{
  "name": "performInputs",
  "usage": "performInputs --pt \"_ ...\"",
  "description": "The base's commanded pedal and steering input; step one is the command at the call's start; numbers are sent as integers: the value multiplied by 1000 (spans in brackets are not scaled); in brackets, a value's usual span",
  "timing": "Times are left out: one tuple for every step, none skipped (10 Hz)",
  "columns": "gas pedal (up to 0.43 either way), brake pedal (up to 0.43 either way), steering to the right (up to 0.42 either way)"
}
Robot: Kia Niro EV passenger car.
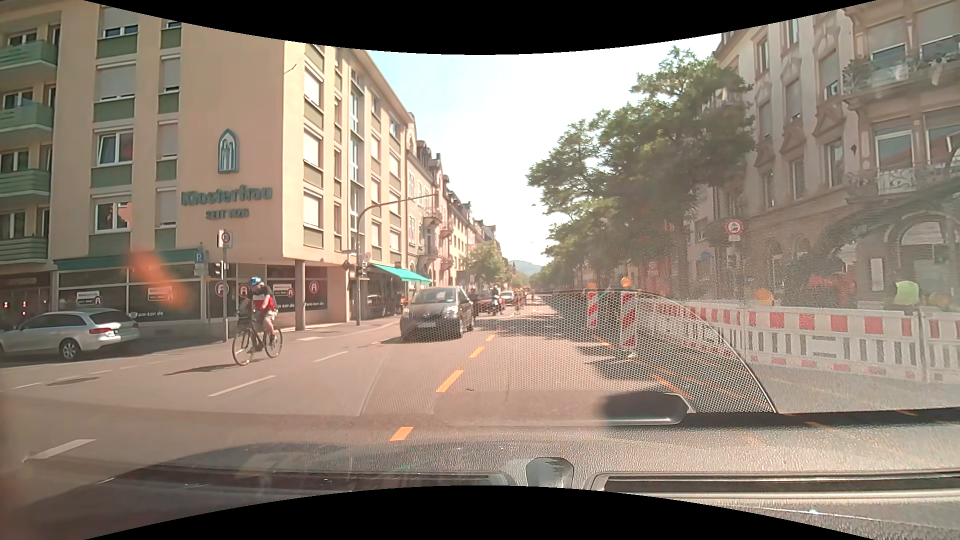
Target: Follow the waypoints while adhering to traffic rules and regulations
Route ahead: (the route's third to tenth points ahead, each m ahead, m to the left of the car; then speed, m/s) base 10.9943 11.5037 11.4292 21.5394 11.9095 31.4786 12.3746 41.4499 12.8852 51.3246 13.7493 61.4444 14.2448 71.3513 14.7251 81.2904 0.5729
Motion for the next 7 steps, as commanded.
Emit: performInputs --pt "0 116 -1" --pt "0 122 -1" --pt "0 128 -1" --pt "0 134 -1" --pt "0 140 -1" --pt "0 140 -1" --pt "0 134 -1"
